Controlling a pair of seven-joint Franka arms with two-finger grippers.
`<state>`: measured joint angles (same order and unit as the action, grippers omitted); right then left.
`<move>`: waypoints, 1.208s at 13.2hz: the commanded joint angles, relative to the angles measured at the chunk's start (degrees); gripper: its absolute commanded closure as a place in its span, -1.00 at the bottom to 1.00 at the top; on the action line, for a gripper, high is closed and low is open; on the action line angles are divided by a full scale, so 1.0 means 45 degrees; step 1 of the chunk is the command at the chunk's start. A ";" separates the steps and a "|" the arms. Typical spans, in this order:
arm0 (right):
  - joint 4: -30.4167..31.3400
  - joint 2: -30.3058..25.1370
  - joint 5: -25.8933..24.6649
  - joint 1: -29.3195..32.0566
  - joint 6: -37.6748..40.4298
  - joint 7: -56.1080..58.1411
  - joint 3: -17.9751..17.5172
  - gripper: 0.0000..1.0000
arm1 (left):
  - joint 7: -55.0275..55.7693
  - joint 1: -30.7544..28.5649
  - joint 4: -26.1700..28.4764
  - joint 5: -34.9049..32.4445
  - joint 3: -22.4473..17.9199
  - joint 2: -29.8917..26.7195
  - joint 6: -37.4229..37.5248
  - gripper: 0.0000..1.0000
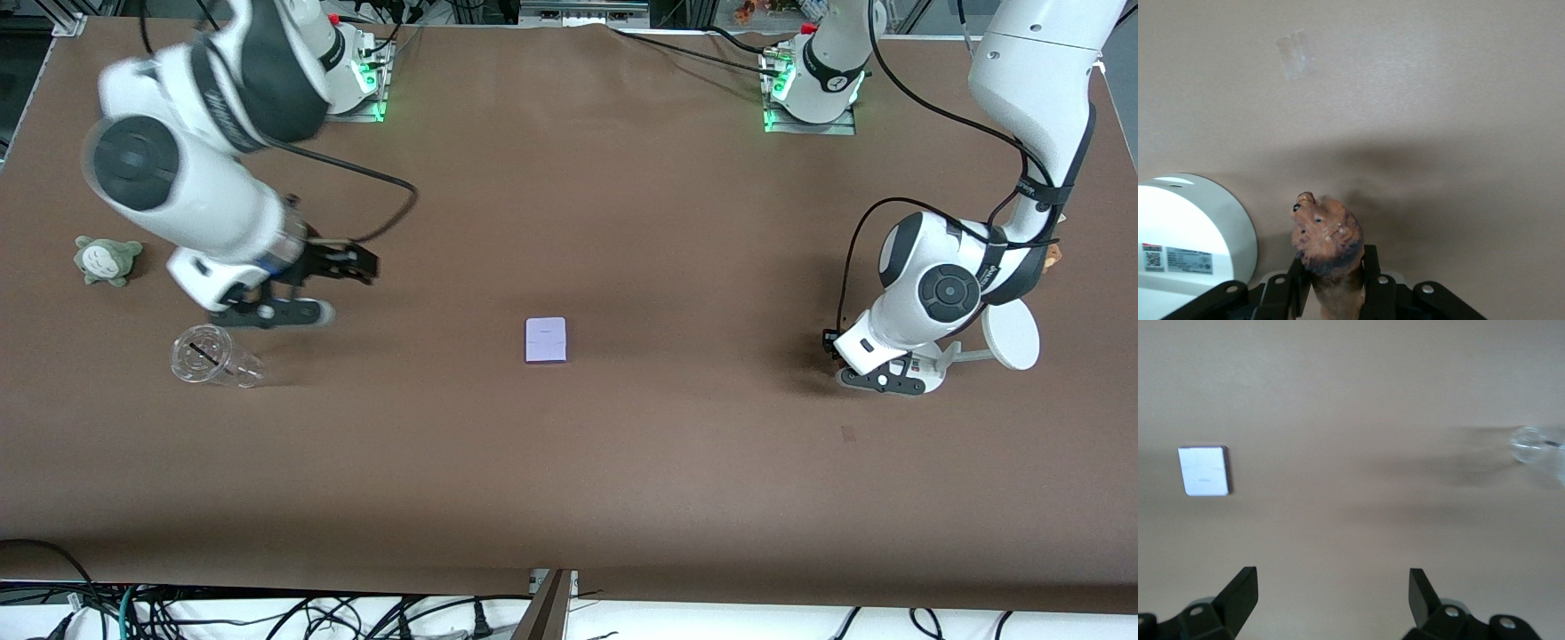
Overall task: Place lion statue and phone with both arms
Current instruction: 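Set the lion beside the lamp base while the right gripper grasps the phone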
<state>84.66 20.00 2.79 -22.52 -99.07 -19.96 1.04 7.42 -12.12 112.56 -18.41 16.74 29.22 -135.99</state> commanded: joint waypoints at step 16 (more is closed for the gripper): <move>-0.3149 0.7156 0.0162 -0.3472 -0.6614 -0.2340 0.0101 -1.00 | -0.0067 -0.0158 -0.5045 0.0882 0.1319 -0.2059 0.7615 -1.00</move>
<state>73.01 49.45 2.79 -37.63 -126.62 -29.47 1.02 7.53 -12.05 96.71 -17.44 21.52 19.18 -108.68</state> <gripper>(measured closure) 0.000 0.000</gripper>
